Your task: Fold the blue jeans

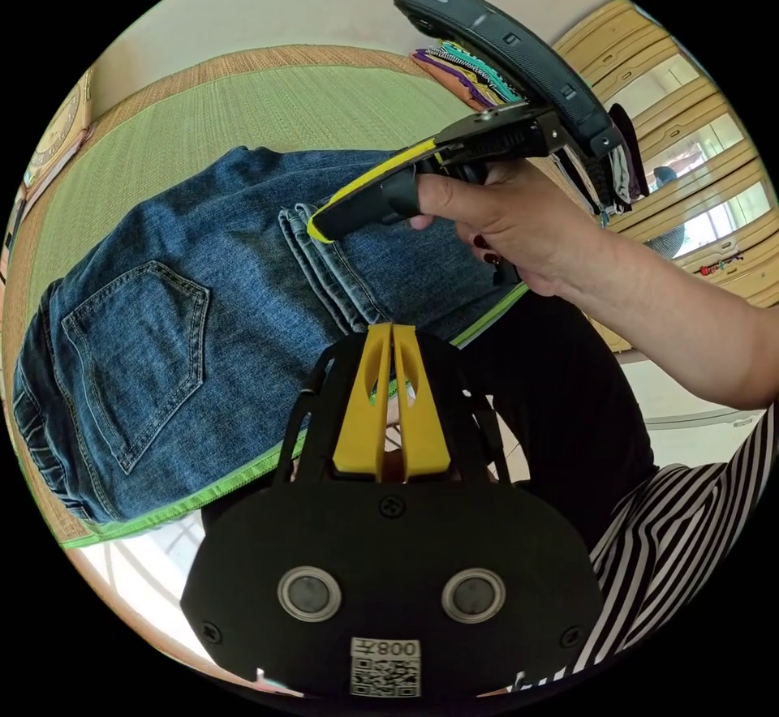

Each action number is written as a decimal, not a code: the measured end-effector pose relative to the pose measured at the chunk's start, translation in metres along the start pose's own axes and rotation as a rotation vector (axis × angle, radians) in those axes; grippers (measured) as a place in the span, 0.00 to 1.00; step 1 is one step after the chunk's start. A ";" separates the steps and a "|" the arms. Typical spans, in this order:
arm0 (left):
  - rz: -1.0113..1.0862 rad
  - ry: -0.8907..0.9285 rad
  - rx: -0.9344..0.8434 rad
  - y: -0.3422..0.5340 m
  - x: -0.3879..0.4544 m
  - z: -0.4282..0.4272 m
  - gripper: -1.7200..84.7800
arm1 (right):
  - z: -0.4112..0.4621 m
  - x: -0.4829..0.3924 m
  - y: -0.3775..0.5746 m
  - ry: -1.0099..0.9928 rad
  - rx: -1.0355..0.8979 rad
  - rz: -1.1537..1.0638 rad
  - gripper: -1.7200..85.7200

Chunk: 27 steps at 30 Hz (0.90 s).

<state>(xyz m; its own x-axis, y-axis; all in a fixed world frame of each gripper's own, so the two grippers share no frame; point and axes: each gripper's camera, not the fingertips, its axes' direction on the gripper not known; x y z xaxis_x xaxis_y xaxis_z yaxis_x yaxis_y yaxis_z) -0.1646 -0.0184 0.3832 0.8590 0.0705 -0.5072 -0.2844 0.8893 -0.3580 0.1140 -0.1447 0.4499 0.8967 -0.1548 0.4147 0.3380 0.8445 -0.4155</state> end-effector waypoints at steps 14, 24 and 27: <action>-0.056 -0.012 0.013 -0.005 0.003 -0.011 0.02 | 0.007 0.022 0.013 -0.027 0.003 0.054 0.07; -0.034 -0.021 0.036 -0.017 0.030 -0.014 0.02 | -0.025 0.036 0.061 -0.099 0.075 0.024 0.08; -0.037 -0.015 0.035 -0.019 0.037 -0.012 0.02 | -0.027 0.031 0.089 -0.129 0.058 -0.014 0.08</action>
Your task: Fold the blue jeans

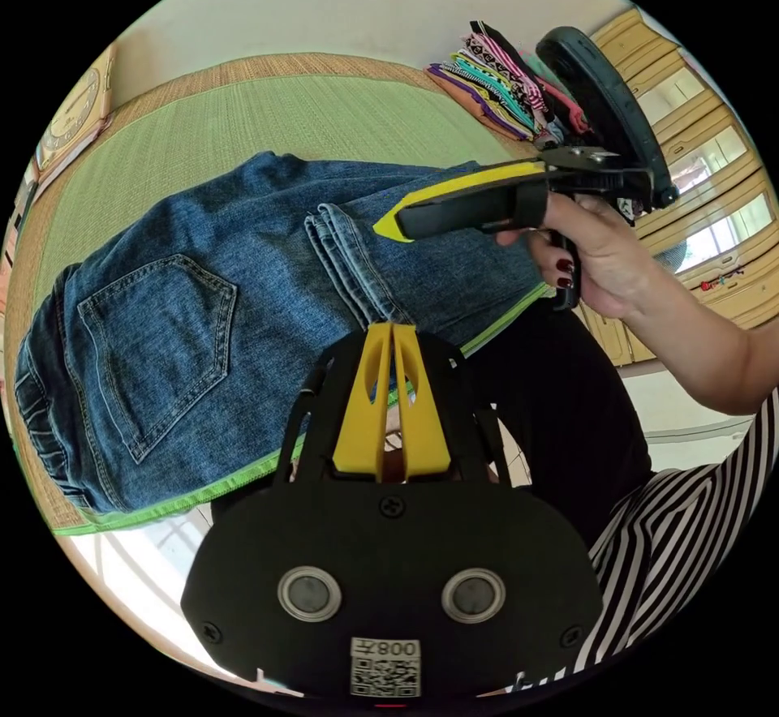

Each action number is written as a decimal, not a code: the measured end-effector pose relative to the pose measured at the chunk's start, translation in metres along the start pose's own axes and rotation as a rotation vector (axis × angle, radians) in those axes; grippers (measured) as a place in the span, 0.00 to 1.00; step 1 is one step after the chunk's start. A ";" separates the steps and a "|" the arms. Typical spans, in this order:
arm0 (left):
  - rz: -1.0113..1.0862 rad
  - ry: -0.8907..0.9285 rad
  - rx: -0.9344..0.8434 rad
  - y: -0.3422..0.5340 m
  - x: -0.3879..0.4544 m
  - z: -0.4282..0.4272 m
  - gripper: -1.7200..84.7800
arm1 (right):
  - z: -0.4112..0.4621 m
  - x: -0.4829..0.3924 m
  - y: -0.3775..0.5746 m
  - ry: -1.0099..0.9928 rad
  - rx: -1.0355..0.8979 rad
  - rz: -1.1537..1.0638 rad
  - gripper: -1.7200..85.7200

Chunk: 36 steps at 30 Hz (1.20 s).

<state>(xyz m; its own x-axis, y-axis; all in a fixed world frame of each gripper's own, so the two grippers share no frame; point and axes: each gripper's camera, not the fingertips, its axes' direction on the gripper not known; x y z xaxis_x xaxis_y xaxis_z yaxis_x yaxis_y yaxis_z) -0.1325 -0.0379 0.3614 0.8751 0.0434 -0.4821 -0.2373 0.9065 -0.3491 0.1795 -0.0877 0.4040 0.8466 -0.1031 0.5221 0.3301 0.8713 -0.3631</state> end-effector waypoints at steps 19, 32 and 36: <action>0.180 0.067 0.026 -0.025 0.109 0.002 0.08 | -0.073 0.138 0.155 0.010 0.130 0.343 0.11; 0.450 0.064 -0.041 -0.075 0.263 0.047 0.12 | -0.066 0.279 0.293 -0.276 0.147 0.655 0.11; 0.456 0.049 -0.037 -0.085 0.295 0.057 0.13 | -0.067 0.297 0.310 -0.364 0.170 0.642 0.09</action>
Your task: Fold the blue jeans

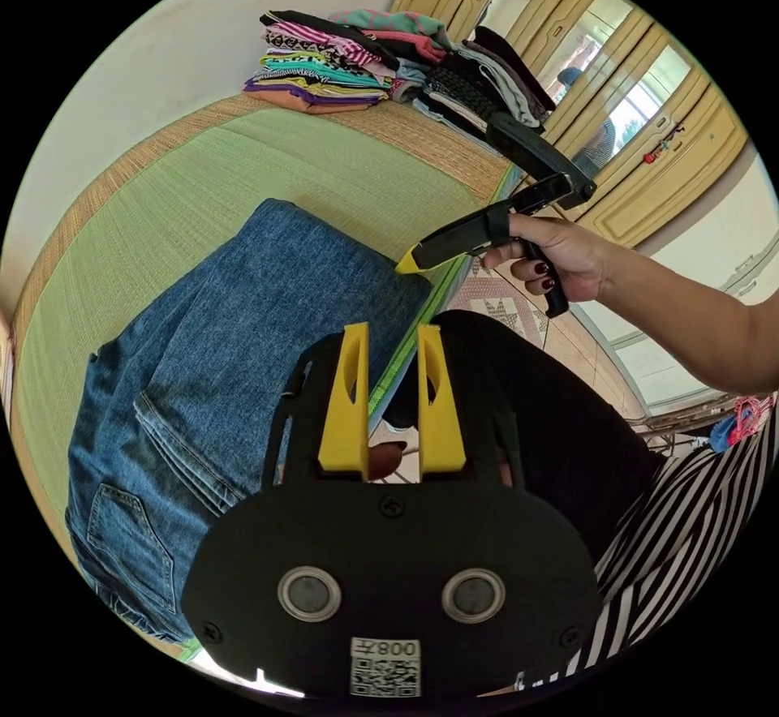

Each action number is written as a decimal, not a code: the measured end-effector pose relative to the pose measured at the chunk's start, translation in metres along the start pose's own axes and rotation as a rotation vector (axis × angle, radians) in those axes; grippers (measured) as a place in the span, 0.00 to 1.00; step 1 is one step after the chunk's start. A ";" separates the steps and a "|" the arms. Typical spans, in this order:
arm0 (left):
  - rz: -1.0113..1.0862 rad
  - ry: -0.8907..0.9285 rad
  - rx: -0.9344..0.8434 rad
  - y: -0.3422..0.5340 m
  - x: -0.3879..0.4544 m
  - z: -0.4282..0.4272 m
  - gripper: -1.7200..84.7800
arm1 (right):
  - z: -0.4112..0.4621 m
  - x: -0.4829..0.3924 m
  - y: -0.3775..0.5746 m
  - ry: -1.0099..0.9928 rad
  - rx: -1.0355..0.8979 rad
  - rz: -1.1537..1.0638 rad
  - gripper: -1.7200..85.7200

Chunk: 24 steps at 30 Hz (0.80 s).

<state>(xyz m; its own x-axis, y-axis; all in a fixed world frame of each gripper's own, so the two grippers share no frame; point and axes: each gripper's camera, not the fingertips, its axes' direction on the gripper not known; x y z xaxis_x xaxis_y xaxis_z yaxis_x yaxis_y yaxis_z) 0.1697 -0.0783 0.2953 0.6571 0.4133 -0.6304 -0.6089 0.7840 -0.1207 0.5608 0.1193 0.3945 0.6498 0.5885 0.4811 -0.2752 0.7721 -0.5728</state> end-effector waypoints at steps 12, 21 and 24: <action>0.018 -0.258 -0.069 -0.032 0.087 0.026 0.13 | -0.036 0.031 0.011 -0.229 0.042 -0.036 0.04; -0.035 -0.212 0.001 -0.024 0.102 0.003 0.06 | -0.065 0.048 0.007 -0.236 0.103 -0.066 0.05; -0.023 -0.229 0.014 -0.020 0.111 -0.001 0.04 | -0.076 0.062 -0.007 -0.248 0.154 -0.034 0.08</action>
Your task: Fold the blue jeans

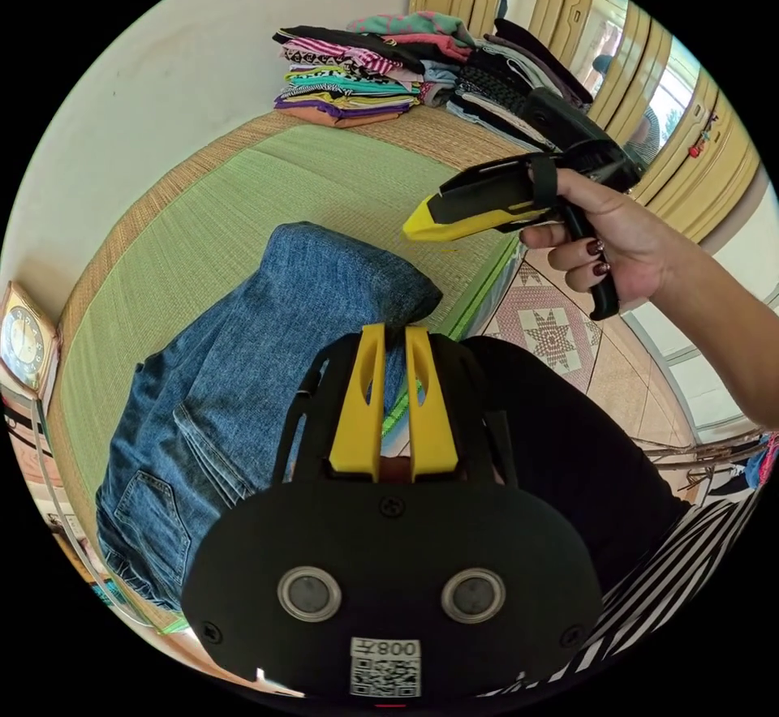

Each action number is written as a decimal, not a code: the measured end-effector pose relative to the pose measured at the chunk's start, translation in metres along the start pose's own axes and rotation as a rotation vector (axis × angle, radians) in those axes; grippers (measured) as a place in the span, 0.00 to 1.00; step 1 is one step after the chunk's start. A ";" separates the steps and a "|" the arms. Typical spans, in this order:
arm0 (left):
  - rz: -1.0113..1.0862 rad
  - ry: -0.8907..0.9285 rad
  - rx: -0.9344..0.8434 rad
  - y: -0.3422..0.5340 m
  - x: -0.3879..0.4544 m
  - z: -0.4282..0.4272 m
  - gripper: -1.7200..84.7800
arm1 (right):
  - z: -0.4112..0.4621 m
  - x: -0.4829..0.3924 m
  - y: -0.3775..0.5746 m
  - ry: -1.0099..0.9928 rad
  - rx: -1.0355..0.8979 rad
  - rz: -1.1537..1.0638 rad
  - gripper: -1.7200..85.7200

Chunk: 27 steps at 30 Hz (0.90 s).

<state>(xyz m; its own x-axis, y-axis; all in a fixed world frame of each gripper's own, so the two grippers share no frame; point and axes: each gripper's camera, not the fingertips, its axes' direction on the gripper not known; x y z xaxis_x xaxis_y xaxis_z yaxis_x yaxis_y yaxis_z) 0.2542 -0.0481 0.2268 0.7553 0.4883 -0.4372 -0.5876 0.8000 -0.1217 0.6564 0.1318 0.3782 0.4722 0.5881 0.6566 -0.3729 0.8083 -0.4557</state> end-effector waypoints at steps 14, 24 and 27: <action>0.090 -0.030 0.002 0.038 0.014 -0.016 0.03 | 0.078 0.028 -0.109 -0.046 -0.159 0.112 0.14; 0.111 0.067 0.059 0.076 -0.002 -0.035 0.03 | 0.059 -0.003 -0.101 0.031 -0.112 0.073 0.06; 0.129 0.115 0.090 0.091 -0.009 -0.041 0.03 | 0.044 -0.011 -0.088 0.043 -0.055 0.108 0.05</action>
<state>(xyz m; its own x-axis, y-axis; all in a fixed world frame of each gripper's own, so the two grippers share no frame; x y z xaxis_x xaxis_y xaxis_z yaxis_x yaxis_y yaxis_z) 0.1822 0.0059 0.1827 0.6341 0.5501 -0.5435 -0.6454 0.7636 0.0198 0.6488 0.0528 0.4376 0.4660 0.6717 0.5759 -0.3796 0.7398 -0.5556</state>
